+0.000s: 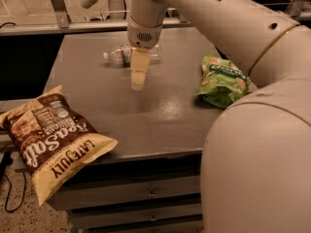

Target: Knock water bottle over

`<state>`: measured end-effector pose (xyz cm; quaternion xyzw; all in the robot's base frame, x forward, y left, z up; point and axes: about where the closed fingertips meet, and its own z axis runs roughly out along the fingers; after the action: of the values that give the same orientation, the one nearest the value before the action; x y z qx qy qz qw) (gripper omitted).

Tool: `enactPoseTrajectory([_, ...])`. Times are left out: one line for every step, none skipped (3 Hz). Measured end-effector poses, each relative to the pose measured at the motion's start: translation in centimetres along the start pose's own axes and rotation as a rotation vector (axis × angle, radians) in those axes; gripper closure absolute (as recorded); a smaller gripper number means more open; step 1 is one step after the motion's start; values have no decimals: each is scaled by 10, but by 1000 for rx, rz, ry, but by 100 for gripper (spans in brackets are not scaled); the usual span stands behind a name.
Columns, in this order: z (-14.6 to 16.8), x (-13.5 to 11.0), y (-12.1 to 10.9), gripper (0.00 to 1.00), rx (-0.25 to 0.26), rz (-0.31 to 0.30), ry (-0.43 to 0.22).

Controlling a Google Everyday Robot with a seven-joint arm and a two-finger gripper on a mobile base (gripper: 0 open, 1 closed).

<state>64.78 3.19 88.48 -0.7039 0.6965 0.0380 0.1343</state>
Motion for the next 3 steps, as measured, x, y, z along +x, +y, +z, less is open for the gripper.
enactPoseTrajectory([2, 0, -4, 0, 11, 10, -24])
enactPoseTrajectory([-2, 7, -14, 0, 43, 33, -48])
enactPoseTrajectory([-15, 29, -28, 0, 111, 87, -136])
